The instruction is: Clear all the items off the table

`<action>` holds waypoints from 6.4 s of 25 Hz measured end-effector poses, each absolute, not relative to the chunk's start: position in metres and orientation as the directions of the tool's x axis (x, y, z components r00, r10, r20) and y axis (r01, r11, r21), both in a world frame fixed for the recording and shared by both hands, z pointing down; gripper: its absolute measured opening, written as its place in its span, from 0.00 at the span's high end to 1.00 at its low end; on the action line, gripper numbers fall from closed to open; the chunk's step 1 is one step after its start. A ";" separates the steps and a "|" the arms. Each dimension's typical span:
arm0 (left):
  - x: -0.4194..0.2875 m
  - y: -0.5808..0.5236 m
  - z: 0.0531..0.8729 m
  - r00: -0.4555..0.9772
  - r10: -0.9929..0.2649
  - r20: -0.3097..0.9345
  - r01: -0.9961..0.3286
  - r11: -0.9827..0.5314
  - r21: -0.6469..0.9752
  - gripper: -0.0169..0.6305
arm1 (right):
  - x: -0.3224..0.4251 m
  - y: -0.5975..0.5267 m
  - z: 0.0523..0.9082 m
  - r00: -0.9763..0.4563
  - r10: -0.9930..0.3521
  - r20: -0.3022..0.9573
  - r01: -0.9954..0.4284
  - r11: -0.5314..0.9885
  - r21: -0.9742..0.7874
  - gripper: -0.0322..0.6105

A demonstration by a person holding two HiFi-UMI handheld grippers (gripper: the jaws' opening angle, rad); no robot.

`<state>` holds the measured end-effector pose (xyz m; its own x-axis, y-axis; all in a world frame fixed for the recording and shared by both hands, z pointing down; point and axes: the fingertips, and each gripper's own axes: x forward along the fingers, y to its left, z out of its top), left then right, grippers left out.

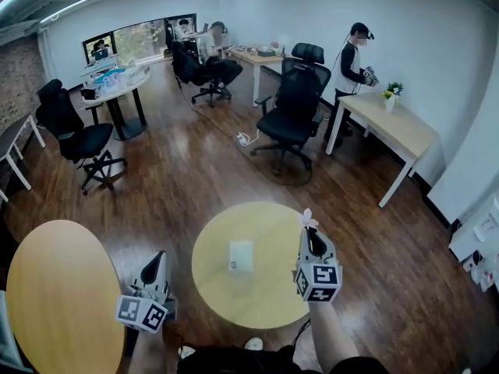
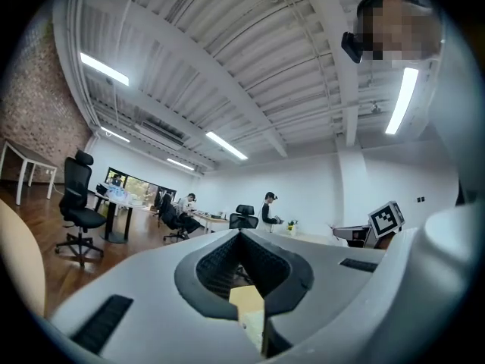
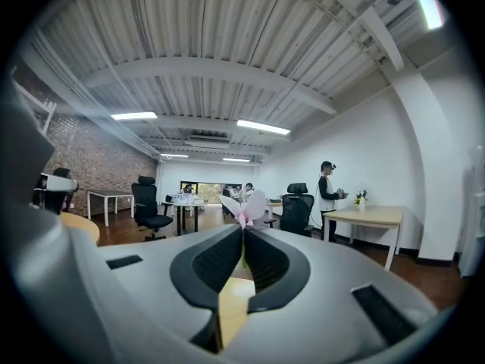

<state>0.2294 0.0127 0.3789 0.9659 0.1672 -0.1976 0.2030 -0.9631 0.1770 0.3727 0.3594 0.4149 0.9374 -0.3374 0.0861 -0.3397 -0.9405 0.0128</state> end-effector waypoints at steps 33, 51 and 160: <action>-0.162 -0.318 0.388 0.710 -0.655 -0.257 -0.625 -0.755 0.198 0.99 | 0.189 -0.202 0.393 0.279 -0.960 0.003 -0.955 -0.277 0.108 0.93; -0.243 -0.332 0.404 0.461 -0.877 -0.136 -0.839 -0.481 0.256 0.99 | 0.113 -0.375 0.449 -0.091 -0.977 0.194 -0.982 0.120 0.143 0.93; -0.121 -0.357 0.439 0.743 -0.644 -0.182 -0.554 -0.744 0.372 0.99 | 0.234 -0.206 0.447 0.350 -0.932 0.093 -0.930 -0.334 0.155 0.94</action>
<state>-0.1213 -0.3572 0.4393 0.7428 -0.6442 -0.1823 -0.5541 -0.7444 0.3725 0.2339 -0.2059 0.4470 0.3498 -0.9322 0.0932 -0.9299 -0.3335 0.1548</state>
